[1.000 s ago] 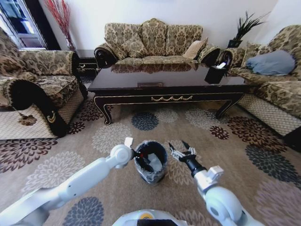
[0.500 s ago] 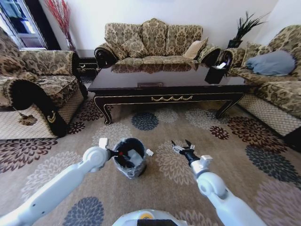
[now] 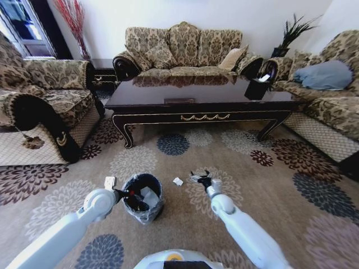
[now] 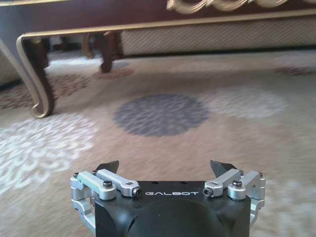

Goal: Move to the front of the table and pick up the trash from the floor, then place it into the trash bin.

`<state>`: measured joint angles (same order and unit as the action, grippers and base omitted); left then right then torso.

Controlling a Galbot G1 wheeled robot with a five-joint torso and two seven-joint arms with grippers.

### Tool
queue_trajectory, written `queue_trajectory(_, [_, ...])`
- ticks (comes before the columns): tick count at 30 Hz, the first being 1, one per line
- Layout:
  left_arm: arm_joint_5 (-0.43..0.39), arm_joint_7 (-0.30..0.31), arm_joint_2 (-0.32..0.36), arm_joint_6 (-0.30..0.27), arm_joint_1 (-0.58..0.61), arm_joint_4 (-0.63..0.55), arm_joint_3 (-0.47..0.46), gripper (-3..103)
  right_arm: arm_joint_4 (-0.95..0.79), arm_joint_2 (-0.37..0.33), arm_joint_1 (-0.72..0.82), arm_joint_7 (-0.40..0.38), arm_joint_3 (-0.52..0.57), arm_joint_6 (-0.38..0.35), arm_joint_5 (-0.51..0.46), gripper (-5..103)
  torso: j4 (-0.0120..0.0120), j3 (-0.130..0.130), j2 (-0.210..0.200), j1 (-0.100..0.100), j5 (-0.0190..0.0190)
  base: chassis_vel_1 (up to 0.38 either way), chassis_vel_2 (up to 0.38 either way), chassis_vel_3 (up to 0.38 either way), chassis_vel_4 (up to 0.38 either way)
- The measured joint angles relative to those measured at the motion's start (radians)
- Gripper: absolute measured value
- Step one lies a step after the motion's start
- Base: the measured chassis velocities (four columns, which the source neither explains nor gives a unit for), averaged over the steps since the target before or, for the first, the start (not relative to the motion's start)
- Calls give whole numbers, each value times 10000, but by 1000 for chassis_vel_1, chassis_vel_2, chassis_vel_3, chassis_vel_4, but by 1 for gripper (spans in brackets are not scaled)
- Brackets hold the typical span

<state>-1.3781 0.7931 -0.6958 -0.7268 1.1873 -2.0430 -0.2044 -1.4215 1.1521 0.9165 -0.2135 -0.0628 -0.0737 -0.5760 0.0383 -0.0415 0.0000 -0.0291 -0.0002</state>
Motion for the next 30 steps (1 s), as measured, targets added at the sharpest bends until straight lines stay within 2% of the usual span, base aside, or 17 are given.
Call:
queue_trajectory(4, [479,-168,-56,105,962,-293,-405,0,1243,860,-790,195,-908,200,238,100,-2,3,1,1,8,0,0,0,0])
queue_trajectory(10, [716,-172,-229,124,1431,-563,-491,0,2465,1584,-1480,373,-1391,394,396,100,-4,6,2,2,17,0,0,0,0])
queue_trajectory(15, [874,-170,-374,131,1615,-641,-443,0,4099,2175,-1978,638,-1596,852,857,100,-4,6,4,3,16,0,0,0,0])
queue_trajectory(20, [777,-170,-206,94,1651,-791,-477,0,4926,2434,-2208,781,-1307,1067,1011,100,-2,1,3,2,0,0,0,0,0])
queue_trajectory(30, [270,-268,-15,-89,1293,-779,-424,0,5572,2284,-2242,1026,-1042,1205,960,100,9,-4,-2,-2,-20,0,0,0,0])
